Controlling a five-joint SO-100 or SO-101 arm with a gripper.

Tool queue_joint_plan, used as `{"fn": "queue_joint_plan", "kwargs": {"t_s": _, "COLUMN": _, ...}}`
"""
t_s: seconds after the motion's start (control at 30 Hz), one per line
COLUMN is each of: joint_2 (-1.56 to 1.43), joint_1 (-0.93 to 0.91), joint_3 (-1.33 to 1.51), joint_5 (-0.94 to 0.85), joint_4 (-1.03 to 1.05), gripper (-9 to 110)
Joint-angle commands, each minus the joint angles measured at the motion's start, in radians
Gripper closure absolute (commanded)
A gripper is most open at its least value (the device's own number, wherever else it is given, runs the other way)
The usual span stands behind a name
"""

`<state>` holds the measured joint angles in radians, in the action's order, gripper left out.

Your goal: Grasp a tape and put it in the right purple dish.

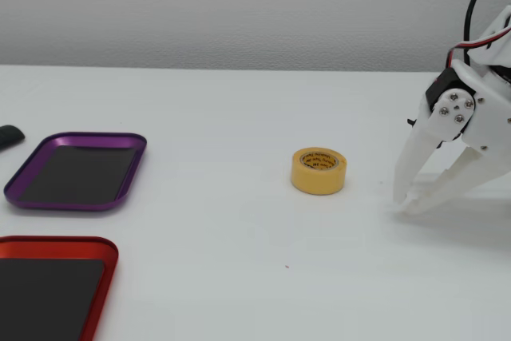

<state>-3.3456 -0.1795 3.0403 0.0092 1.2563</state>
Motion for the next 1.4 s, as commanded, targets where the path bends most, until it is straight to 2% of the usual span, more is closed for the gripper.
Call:
{"fn": "queue_joint_plan", "kwargs": {"t_s": 0.0, "joint_2": -0.083, "joint_1": 0.005, "joint_3": 0.002, "joint_5": 0.000, "joint_4": -0.011, "gripper": 102}}
{"fn": "queue_joint_plan", "kwargs": {"t_s": 0.63, "joint_2": -0.083, "joint_1": -0.006, "joint_3": 0.002, "joint_5": 0.002, "joint_4": -0.014, "gripper": 102}}
{"fn": "queue_joint_plan", "kwargs": {"t_s": 0.83, "joint_2": -0.083, "joint_1": -0.009, "joint_3": -0.006, "joint_5": -0.015, "joint_4": -0.130, "gripper": 101}}
{"fn": "queue_joint_plan", "kwargs": {"t_s": 1.0, "joint_2": -0.049, "joint_1": 0.000, "joint_3": -0.078, "joint_5": -0.158, "joint_4": -0.212, "gripper": 98}}
{"fn": "queue_joint_plan", "kwargs": {"t_s": 1.2, "joint_2": 0.229, "joint_1": -0.011, "joint_3": -0.199, "joint_5": -0.169, "joint_4": -0.219, "gripper": 98}}
{"fn": "queue_joint_plan", "kwargs": {"t_s": 1.37, "joint_2": 0.575, "joint_1": -0.011, "joint_3": -0.449, "joint_5": -0.169, "joint_4": -0.215, "gripper": 89}}
